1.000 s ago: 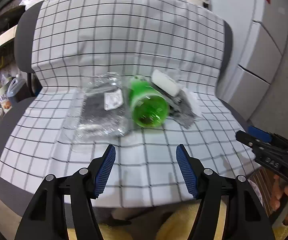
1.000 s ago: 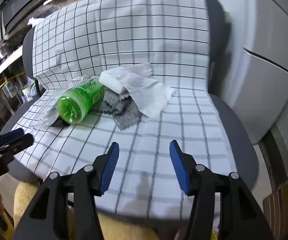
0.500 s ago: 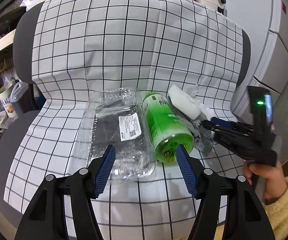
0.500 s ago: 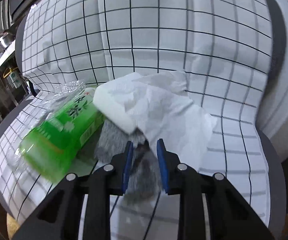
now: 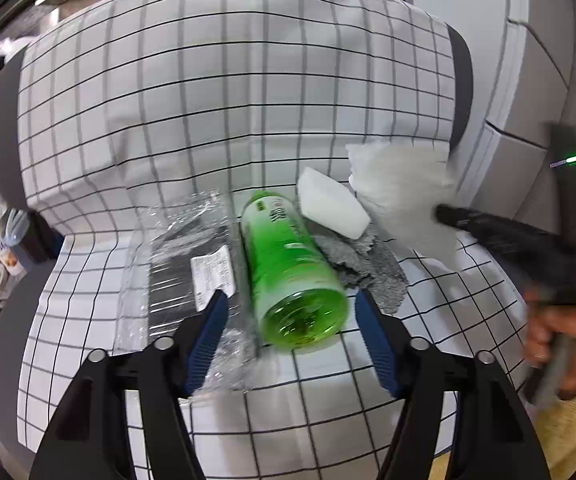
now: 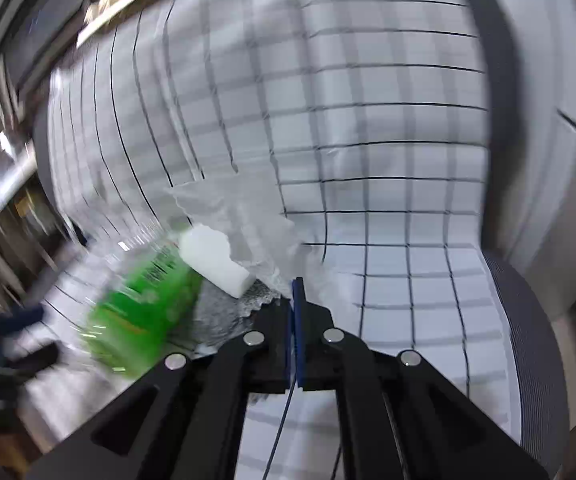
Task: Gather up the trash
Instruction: 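Grasp the white tissue with the right tool while the left tool grasps the white sponge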
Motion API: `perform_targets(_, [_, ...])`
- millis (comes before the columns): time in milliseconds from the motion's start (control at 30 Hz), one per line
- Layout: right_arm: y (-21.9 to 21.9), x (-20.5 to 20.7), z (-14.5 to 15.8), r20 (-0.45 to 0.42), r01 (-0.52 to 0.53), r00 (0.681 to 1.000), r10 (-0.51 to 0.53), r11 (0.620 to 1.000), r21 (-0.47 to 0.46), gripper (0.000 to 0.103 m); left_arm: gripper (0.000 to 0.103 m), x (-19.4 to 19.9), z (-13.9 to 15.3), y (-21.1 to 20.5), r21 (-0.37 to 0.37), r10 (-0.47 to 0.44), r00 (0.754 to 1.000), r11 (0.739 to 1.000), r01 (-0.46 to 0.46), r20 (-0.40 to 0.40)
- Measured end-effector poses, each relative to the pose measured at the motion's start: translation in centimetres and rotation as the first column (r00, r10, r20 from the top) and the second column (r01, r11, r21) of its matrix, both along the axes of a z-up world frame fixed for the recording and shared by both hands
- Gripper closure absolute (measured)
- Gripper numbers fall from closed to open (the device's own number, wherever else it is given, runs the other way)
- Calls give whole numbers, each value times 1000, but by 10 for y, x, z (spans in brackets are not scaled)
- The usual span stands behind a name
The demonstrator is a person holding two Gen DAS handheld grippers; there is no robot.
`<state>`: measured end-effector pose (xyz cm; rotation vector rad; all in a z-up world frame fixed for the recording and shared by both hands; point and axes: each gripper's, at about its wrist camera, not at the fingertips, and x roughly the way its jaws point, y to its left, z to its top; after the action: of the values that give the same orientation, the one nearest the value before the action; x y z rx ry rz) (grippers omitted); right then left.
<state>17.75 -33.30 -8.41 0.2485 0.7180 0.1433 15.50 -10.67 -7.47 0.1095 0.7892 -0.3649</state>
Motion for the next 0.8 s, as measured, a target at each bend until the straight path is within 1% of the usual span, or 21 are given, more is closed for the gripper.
perform_targets(33, [-11,-11,5,-4,6,1000,-6,998,60,101,29,1,1,-4,3,-10,1000,1000,10,4])
perform_targets(67, [-21,-20,9,-14,23,1000,-21,995,97,101,28,4,3,-11,7,-24,1000,1000,24,8])
perform_targets(133, [-31,-40,17,1,46,999,-46,991,125,101,27,10,5,-22,16,-45,999,999,45,14])
perform_targets(267, [-42,-69,29,36,67,997,-72,989,130,101,28,37,5,-49,34,-83,997,996,83,-3])
perform_targets(333, [-45,-78,33,62,90,993,-97,991,101,101,33,50,1,-59,53,-87,996,995,88,-20])
perform_targets(400, [-50,-81,33,77,113,990,-121,989,95,101,38,66,-7,-71,93,-83,995,992,87,-48])
perform_targets(433, [-54,-83,33,82,123,988,-131,988,97,101,38,73,-11,-77,115,-78,995,990,84,-62])
perform_targets(500, [-59,-83,31,85,140,985,-149,985,102,101,32,86,-21,-92,188,-74,994,978,89,-84])
perform_targets(533, [-62,-83,30,82,144,985,-153,984,109,101,25,90,-25,-99,230,-73,993,969,92,-89])
perform_targets(567, [-66,-83,28,78,148,984,-157,982,113,101,24,92,-27,-104,251,-76,993,963,96,-88])
perform_targets(633, [-71,-81,25,69,152,985,-161,981,117,101,16,96,-31,-114,284,-93,991,952,117,-96])
perform_targets(700, [-73,-80,21,61,156,985,-164,980,123,101,16,102,-35,-122,307,-100,990,943,128,-104])
perform_targets(800, [-76,-79,17,52,159,985,-167,979,129,101,16,113,-40,-129,315,-89,989,941,123,-120])
